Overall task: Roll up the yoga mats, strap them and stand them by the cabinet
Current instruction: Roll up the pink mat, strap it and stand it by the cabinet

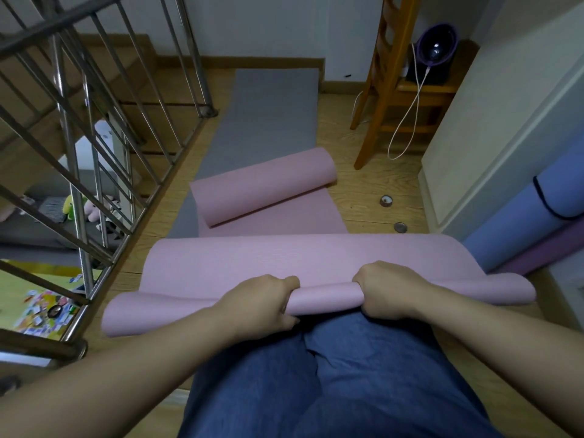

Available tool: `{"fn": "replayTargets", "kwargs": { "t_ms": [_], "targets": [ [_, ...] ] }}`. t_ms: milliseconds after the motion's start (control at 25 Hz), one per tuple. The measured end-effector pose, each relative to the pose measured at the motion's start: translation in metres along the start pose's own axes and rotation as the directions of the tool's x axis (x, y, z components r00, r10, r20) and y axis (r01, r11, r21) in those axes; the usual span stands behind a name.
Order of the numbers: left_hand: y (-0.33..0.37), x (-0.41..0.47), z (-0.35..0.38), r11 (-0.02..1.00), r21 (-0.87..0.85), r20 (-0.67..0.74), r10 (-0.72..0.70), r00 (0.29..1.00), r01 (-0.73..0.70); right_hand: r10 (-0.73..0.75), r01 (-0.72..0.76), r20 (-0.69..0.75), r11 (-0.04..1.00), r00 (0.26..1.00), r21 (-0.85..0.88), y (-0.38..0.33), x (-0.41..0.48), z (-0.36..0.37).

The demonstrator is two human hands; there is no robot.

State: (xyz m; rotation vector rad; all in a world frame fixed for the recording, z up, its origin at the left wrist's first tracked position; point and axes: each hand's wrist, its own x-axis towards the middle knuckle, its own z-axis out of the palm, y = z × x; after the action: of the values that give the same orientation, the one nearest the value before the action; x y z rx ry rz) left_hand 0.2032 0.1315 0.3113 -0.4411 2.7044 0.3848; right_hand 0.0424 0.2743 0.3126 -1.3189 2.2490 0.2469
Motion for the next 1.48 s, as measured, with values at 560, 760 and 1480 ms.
{"fn": "replayTargets", "kwargs": {
  "t_ms": [560,760,1480],
  "targets": [
    [0.003,0.023,0.003,0.997,0.028,0.172,-0.079,0.982,0.075,-0.133,0.013,-0.381,0.953,0.915,-0.303,0.004,-0.026,0.017],
    [0.006,0.012,0.016,0.994,0.082,0.024,-0.076,0.997,0.074,-0.037,0.030,-0.148,0.998,0.988,-0.048,0.011,-0.014,0.012],
    [-0.009,0.011,0.017,0.961,0.258,-0.083,0.122,0.989,-0.097,-0.270,0.271,-0.487,0.960,0.830,-0.071,0.026,-0.016,0.034]
  ]
}}
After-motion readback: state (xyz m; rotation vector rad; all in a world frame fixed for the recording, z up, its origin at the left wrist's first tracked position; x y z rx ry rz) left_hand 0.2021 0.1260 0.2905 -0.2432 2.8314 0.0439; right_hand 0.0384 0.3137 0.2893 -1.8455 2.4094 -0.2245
